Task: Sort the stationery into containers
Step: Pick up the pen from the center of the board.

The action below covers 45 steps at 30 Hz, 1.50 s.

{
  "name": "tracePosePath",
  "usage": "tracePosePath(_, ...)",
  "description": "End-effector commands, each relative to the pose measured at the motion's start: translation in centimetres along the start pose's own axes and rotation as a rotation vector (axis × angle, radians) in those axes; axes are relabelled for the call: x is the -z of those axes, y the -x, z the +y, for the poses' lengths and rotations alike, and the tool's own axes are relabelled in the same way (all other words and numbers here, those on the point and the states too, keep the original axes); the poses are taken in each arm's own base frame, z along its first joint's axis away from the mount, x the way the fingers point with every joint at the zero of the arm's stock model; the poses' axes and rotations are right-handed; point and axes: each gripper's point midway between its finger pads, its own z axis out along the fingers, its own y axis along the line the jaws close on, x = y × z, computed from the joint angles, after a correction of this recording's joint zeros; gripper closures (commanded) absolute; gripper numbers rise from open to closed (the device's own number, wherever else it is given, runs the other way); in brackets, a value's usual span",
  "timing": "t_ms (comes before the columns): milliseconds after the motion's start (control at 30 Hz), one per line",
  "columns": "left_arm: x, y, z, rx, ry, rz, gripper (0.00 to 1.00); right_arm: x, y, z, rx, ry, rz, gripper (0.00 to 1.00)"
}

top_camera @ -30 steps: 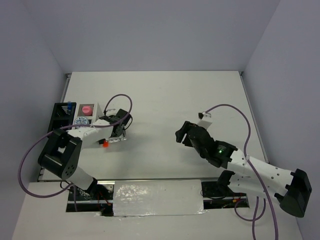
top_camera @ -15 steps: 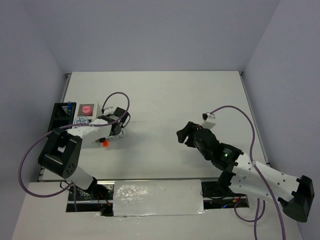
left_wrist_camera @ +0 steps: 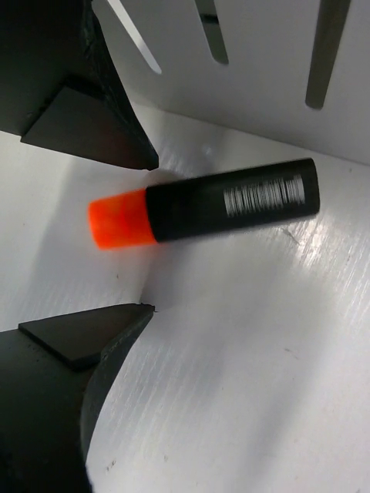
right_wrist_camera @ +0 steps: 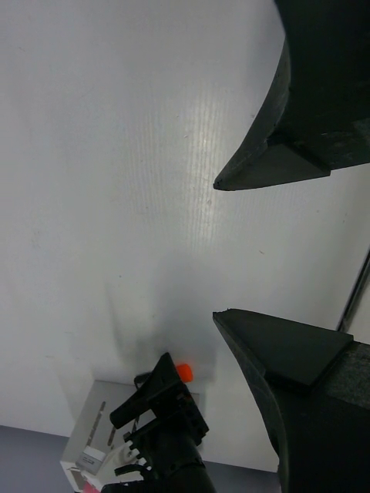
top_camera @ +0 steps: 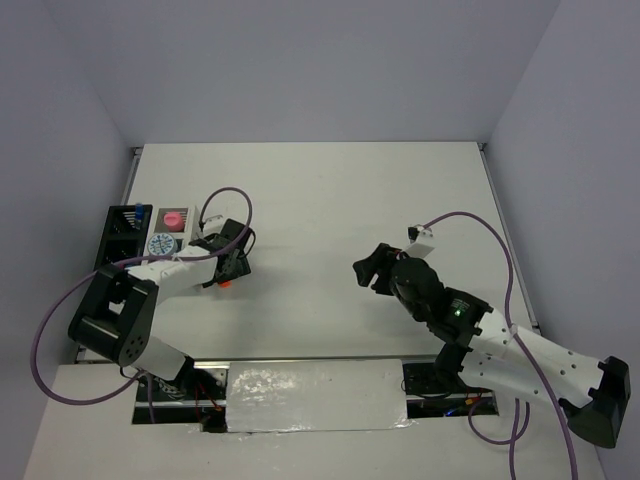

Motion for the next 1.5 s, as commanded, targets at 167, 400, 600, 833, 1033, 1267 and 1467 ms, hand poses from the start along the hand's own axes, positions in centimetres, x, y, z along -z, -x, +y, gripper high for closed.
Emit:
tracePosePath(167, -0.6, -4.8, 1.0, -0.027, 0.003, 0.161, 0.22, 0.8, 2.1, 1.4, -0.027, 0.051, -0.055, 0.3)
tracePosePath(400, -0.8, -5.1, 0.0, -0.033, -0.031, 0.18, 0.59, 1.1, 2.3, 1.2, -0.02, 0.043, -0.058, 0.3)
tracePosePath(600, 0.1, -6.0, -3.0, -0.106, -0.134, 0.181, 1.0, 1.2, 2.6, 1.4, -0.002, 0.065, -0.07, 0.3)
tracePosePath(833, 7.2, -4.2, -9.4, -0.254, -0.429, -0.015, 1.0, 0.9, 3.1, 1.9, 0.0, 0.112, -0.049, 0.3)
tracePosePath(1033, 13.7, -2.5, -10.9, -0.33, -0.751, -0.134, 1.0, 2.0, 5.1, 3.1, -0.002, 0.178, -0.111, 0.29)
tracePosePath(1267, 20.2, -3.1, -12.1, -0.378, -1.101, -0.218, 1.0, 1.5, 4.5, 6.9, -0.047, 0.311, -0.039, 0.26)
tracePosePath(1467, 22.4, -3.7, -12.7, -0.407, -1.216, -0.211, 1.0, 1.4, 3.9, 10.5, -0.074, 0.464, 0.018, 0.26)
